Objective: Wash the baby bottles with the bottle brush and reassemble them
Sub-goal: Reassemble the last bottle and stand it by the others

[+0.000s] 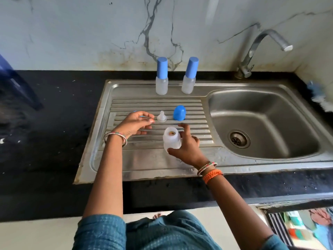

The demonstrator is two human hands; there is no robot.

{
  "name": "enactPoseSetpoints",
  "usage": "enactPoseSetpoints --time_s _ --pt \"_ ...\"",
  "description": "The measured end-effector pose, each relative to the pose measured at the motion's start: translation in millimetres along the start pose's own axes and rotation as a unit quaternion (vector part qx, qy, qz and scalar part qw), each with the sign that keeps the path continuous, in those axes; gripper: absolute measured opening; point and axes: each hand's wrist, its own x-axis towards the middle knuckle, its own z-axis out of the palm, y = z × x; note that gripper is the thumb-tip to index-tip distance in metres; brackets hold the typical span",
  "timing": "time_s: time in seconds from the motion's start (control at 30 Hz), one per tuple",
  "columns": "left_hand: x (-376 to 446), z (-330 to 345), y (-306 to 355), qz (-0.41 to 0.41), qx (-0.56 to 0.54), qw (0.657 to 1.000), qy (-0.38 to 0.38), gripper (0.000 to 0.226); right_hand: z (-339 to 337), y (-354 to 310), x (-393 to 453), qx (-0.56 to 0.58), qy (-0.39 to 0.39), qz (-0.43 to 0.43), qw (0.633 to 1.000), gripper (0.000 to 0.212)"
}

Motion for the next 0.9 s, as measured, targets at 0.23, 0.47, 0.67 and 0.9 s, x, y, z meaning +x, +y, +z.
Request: enactPoseSetpoints --time_s 0.23,0.47,0.67,0.9 --pt "3 -14 -10 0.037 -0.050 0.985 0.162 0.016 -16 4 -2 0.039 -0.082 -0.023 0.996 0.112" --pt "3 -44 -18 0.022 -0.081 0.955 0.285 0.014 -54 -71 78 -0.022 0.032 -0.123 0.992 0.043" --pt "7 -50 -21 0.018 -0.102 0.956 0.275 0.017 35 -115 161 -0.340 -0.186 -0.242 0.889 0.058" --pt "21 -55 -9 0.020 -0.088 0.957 0.275 0.012 21 -108 180 -0.311 -0.152 -0.271 0.898 0.035"
